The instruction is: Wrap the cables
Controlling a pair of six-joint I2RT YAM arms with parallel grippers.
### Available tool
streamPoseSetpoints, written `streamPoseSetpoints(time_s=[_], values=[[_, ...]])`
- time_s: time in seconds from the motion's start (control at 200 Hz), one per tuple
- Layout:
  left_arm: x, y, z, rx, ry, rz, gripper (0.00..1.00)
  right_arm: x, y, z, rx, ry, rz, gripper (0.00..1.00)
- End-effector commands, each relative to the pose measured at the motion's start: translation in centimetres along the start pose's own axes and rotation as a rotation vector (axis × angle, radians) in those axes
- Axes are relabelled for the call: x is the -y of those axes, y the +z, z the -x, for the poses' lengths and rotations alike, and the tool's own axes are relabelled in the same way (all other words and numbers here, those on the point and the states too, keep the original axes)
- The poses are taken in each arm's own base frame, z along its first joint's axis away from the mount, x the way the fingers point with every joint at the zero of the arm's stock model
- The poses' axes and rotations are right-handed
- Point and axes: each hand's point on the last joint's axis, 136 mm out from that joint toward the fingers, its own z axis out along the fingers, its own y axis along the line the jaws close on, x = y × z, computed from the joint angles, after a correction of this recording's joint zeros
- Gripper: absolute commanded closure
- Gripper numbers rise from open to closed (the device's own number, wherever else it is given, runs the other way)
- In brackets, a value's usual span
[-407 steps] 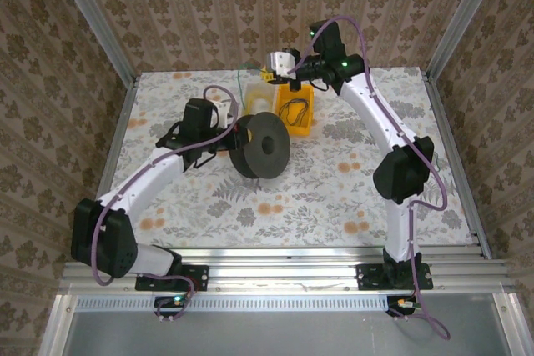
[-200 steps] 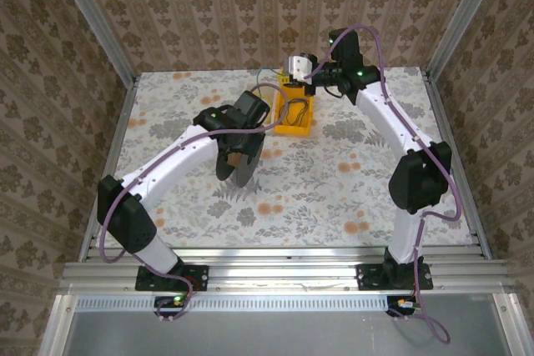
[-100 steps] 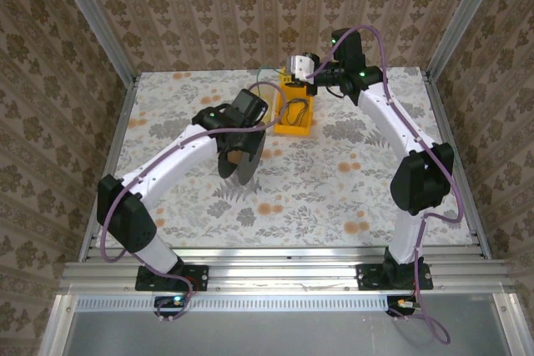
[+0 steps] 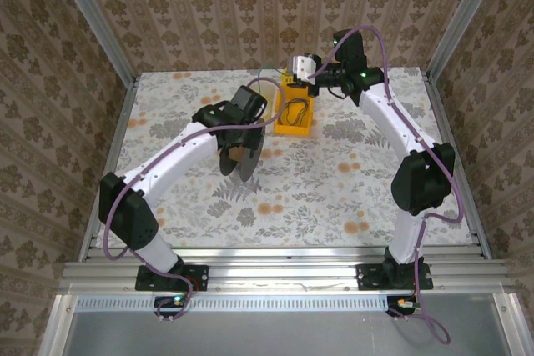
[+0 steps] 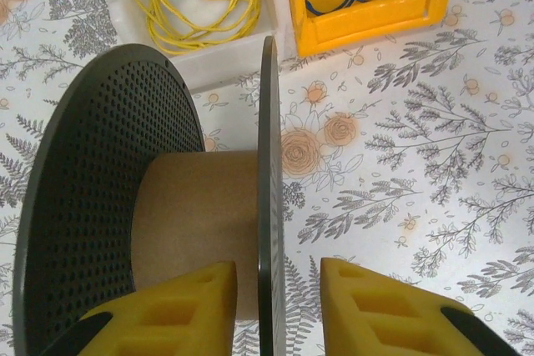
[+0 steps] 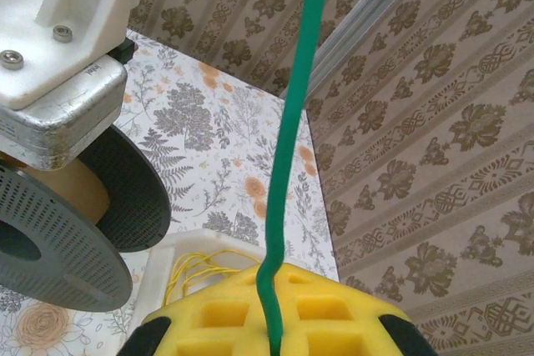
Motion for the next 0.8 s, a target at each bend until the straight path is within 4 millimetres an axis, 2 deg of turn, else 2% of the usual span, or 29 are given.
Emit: streamPoseSetpoints(time_s=[0.0, 0.07, 0.185, 0.33, 0.415, 0.525, 0.605, 0.725, 0.795], values=[[-0.2, -1.7, 1.3, 0.028, 0.025, -0.004, 0.68, 1.7, -1.5, 2.8, 0.063, -0.030, -0.062, 1.00], [-0.7, -2.9, 1.7, 0.040, 0.045, 0.009, 0.63, 2.9, -1.5, 2.9, 0.051, -0.024, -0.112, 1.00], [-1.6, -5.2, 2.0, 0.065, 0.067, 0.027, 0.48, 6.0, -2.0, 2.1, -0.006, -0.007, -0.257, 1.00], [-2.8, -7.6, 1.6, 0.085, 0.071, 0.023, 0.35, 9.6, -3.0, 0.9, -0.049, 0.081, -0.412, 1.00], [-3.3, -8.4, 0.8, 0.071, 0.076, 0.021, 0.26, 10.8, -3.4, 0.3, -0.053, 0.141, -0.462, 1.00], [-4.4, -8.9, -0.6, 0.053, 0.061, 0.038, 0.17, 9.9, -2.7, 0.3, -0.039, 0.150, -0.413, 1.00], [-5.2, -9.2, -1.5, 0.069, 0.026, 0.028, 0.12, 8.4, -1.8, -0.2, -0.062, 0.147, -0.365, 1.00], [-6.5, -9.4, -2.9, 0.093, -0.039, -0.002, 0.02, 4.8, 0.4, -1.1, -0.100, 0.150, -0.285, 1.00], [-6.9, -9.1, -3.7, 0.097, -0.069, -0.027, 0.00, 2.3, 2.0, -1.7, -0.126, 0.146, -0.231, 1.00]])
